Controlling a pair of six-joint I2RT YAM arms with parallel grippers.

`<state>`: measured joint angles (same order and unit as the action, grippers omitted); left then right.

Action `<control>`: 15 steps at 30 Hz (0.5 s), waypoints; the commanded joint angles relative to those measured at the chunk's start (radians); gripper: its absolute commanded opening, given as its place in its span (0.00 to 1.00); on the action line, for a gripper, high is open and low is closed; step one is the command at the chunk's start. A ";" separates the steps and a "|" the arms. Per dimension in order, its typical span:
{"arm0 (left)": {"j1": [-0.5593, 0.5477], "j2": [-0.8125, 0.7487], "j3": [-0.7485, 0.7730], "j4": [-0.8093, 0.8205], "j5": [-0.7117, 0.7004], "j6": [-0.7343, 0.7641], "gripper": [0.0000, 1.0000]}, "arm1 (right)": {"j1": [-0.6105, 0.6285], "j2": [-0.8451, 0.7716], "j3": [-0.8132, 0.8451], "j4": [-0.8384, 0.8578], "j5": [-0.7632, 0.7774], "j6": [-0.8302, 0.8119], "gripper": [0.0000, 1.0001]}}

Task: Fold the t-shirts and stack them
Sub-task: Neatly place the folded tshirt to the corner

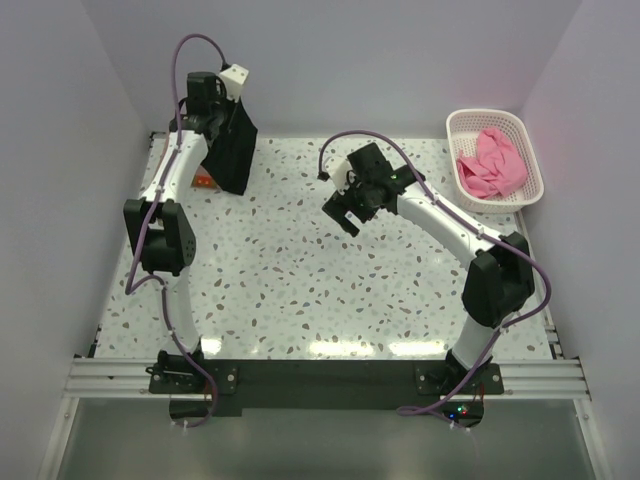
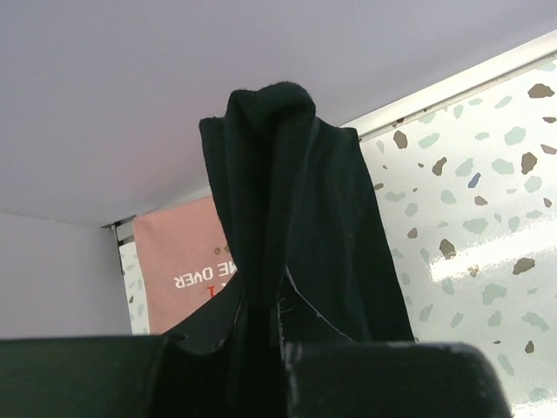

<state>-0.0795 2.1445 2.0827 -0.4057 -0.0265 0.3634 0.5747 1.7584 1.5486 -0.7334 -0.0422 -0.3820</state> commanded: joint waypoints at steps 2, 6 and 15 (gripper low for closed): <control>0.009 -0.092 0.036 0.064 0.017 0.032 0.00 | -0.006 -0.013 0.030 -0.003 0.016 -0.009 0.99; 0.017 -0.106 0.030 0.070 0.016 0.029 0.00 | -0.004 -0.005 0.036 -0.006 0.015 -0.011 0.98; 0.044 -0.078 0.020 0.084 0.016 0.045 0.00 | -0.004 0.018 0.047 -0.008 0.015 -0.009 0.99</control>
<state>-0.0593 2.1223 2.0827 -0.4049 -0.0181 0.3824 0.5747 1.7679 1.5539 -0.7372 -0.0422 -0.3832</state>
